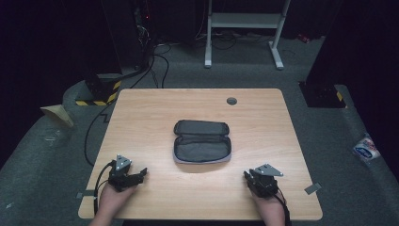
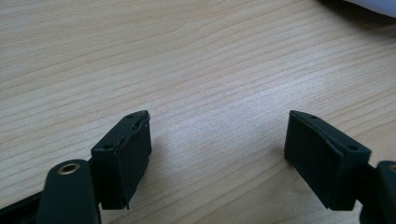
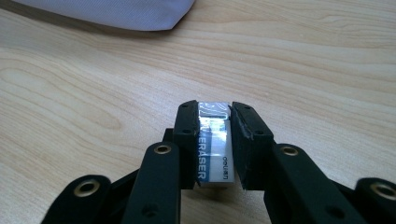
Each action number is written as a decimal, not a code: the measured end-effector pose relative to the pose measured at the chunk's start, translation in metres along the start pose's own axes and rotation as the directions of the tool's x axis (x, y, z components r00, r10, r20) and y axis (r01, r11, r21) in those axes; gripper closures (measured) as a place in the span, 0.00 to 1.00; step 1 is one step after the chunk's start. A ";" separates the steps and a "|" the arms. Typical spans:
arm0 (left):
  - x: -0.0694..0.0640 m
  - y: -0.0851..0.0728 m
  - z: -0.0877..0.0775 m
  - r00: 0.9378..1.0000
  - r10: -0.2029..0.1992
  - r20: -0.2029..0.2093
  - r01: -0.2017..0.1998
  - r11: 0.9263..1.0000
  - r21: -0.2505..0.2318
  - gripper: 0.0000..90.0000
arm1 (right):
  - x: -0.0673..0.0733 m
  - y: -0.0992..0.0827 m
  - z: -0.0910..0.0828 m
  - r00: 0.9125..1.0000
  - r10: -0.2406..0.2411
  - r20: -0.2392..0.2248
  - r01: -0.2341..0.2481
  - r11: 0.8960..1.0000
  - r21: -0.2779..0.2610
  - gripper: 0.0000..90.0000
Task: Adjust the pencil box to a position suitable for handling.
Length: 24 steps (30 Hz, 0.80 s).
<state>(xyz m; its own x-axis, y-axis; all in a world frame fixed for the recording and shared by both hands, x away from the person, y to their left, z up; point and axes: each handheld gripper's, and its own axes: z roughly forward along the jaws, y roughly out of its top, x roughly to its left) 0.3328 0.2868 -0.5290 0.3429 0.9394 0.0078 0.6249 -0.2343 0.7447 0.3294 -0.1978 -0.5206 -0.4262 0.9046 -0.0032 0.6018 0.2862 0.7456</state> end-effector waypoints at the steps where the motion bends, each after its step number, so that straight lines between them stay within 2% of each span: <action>1: 0.000 0.000 0.000 1.000 -0.001 0.000 0.001 1.000 0.001 0.26 | 0.000 0.000 0.000 1.000 0.000 0.001 0.000 1.000 -0.002 0.80; 13: 0.000 0.000 0.000 1.000 0.011 0.001 -0.011 1.000 0.000 0.26 | 0.001 0.013 -0.002 1.000 0.025 0.005 -0.025 0.998 -0.060 0.80; 16: 0.000 0.000 0.000 1.000 0.000 0.007 0.000 1.000 -0.001 0.26 | 0.003 0.017 0.000 1.000 0.017 0.008 -0.017 0.998 -0.062 0.80; 24: 0.000 0.000 0.000 1.000 0.009 0.013 -0.009 1.000 0.000 0.26 | 0.005 0.030 0.000 1.000 0.017 0.009 -0.016 0.996 -0.090 0.80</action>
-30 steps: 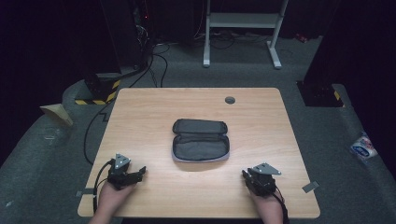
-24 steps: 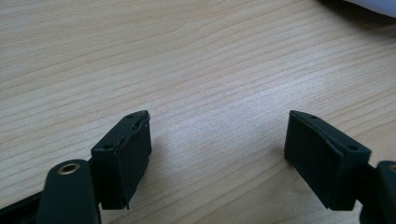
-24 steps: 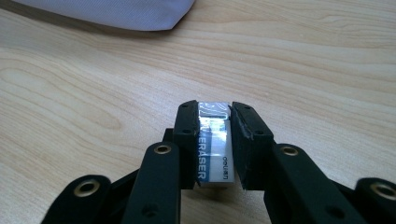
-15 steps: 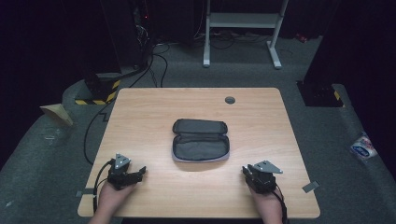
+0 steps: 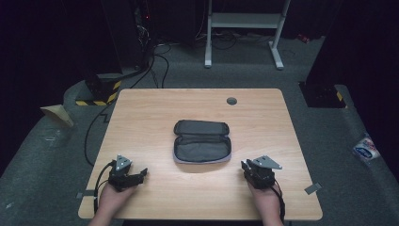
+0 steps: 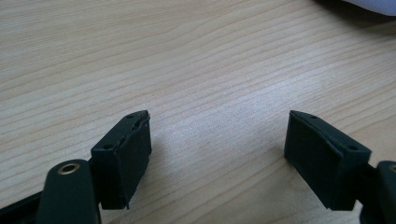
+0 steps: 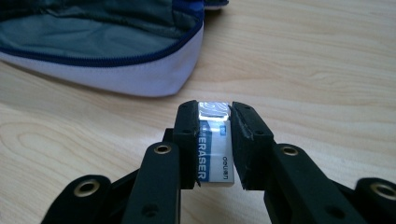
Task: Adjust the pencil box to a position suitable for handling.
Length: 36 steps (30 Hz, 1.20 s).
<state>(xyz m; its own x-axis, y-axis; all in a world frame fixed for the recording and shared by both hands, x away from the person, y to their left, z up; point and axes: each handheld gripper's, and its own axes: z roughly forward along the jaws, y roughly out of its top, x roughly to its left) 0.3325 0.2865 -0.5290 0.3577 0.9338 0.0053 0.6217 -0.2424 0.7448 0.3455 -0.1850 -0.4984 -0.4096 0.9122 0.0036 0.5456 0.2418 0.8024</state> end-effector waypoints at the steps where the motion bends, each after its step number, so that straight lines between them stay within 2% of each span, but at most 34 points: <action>1: 0.000 0.000 0.000 1.000 0.001 0.001 -0.001 1.000 0.001 0.26 | 0.001 0.002 0.000 1.000 0.007 0.000 -0.007 1.000 -0.002 0.80; 18: 0.000 0.000 0.000 1.000 0.012 0.012 -0.012 1.000 0.000 0.26 | 0.008 0.032 0.003 1.000 -0.006 -0.002 0.006 0.999 -0.046 0.80; 29: 0.000 0.000 0.000 1.000 0.017 0.014 -0.017 1.000 0.001 0.26 | 0.013 0.047 0.011 1.000 -0.010 -0.009 0.010 0.999 -0.046 0.80; 36: 0.000 0.001 0.001 0.999 0.023 0.023 -0.023 1.000 0.000 0.25 | 0.021 0.061 0.021 0.999 -0.027 -0.021 0.026 0.999 -0.044 0.80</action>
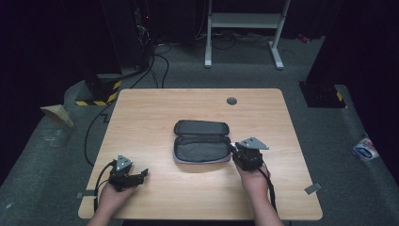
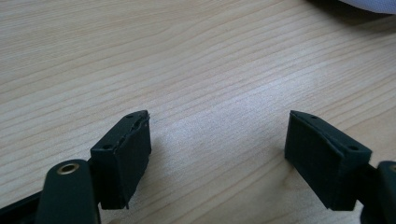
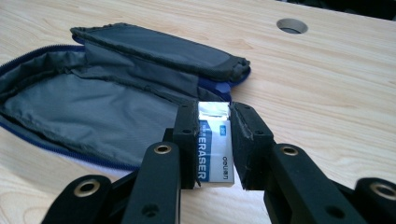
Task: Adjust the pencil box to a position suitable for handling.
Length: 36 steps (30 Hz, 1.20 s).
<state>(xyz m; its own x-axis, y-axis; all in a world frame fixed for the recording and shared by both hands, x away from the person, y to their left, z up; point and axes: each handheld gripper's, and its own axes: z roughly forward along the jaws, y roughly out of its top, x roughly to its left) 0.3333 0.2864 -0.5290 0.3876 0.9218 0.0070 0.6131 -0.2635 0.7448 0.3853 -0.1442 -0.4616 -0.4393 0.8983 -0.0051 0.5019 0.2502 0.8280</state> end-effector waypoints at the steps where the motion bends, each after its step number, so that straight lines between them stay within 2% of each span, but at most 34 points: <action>1: 0.000 0.000 0.000 1.000 0.000 0.000 0.000 1.000 0.000 0.25 | 0.001 0.002 0.002 1.000 0.001 -0.001 -0.001 1.000 0.003 0.80; 8: 0.000 0.000 0.000 1.000 0.004 0.005 -0.004 1.000 0.000 0.25 | 0.011 0.013 0.016 1.000 -0.015 -0.009 0.015 1.000 0.011 0.80; 14: -0.001 0.000 0.000 1.000 0.004 0.012 -0.004 1.000 -0.001 0.25 | 0.014 0.017 0.032 1.000 -0.007 -0.005 0.007 0.999 0.038 0.80; 21: 0.000 0.000 0.000 1.000 0.010 0.016 -0.010 1.000 -0.001 0.25 | 0.014 0.011 0.048 1.000 0.003 0.002 -0.003 0.995 0.096 0.80; 36: -0.001 0.000 0.000 1.000 0.014 0.017 -0.014 1.000 -0.001 0.25 | 0.018 0.004 0.062 1.000 -0.012 0.023 0.009 0.990 0.142 0.80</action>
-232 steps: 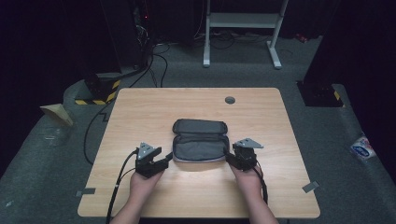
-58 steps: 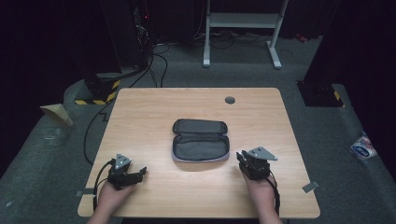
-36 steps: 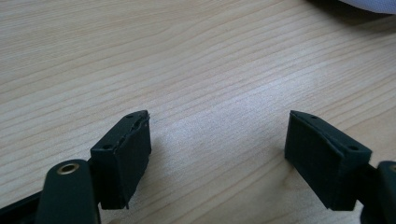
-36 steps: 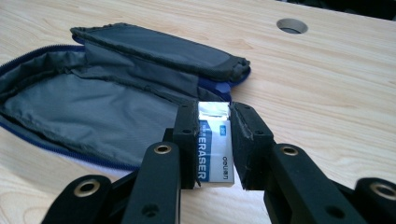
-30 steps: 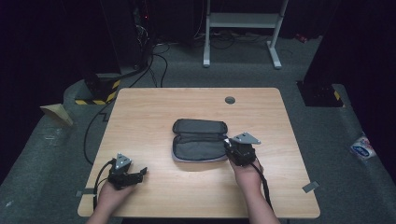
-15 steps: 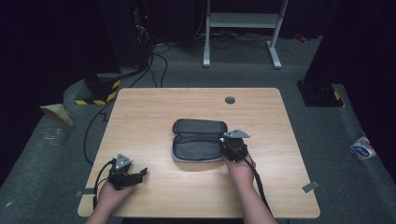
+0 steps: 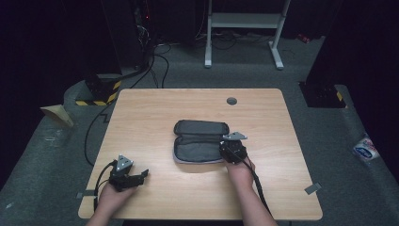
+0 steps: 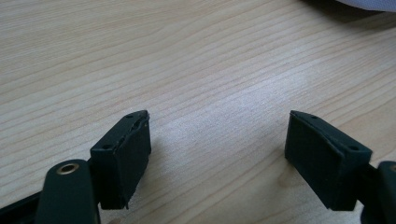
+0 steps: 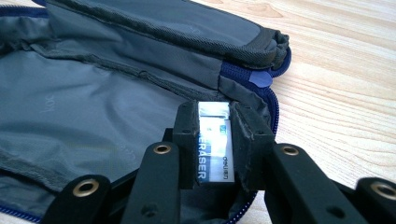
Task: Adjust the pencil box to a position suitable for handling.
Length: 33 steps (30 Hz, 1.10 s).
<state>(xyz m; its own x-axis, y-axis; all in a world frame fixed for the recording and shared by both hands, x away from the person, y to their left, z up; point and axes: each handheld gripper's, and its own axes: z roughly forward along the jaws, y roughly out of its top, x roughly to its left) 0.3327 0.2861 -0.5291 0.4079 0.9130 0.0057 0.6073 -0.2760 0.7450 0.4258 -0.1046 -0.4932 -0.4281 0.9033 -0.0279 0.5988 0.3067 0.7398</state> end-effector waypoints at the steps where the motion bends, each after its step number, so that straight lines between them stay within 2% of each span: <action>1: 0.000 0.000 0.000 1.000 0.000 0.000 0.000 1.000 0.000 0.25 | 0.000 0.000 0.001 1.000 -0.005 0.005 0.005 1.000 0.000 0.80; 11: 0.000 0.000 0.000 1.000 0.001 0.001 -0.001 1.000 0.000 0.25 | -0.002 0.000 0.002 1.000 0.006 0.001 -0.006 1.000 -0.004 0.74; 33: 0.000 0.000 0.000 1.000 0.001 0.000 -0.001 1.000 -0.001 0.25 | -0.005 0.005 -0.017 0.999 0.020 -0.033 -0.021 0.999 -0.047 0.68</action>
<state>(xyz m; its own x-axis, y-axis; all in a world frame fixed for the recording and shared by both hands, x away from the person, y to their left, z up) 0.3326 0.2860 -0.5291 0.4086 0.9127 0.0065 0.6065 -0.2768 0.7454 0.4199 -0.1128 -0.4778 -0.4386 0.8987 0.0089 0.5755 0.2732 0.7708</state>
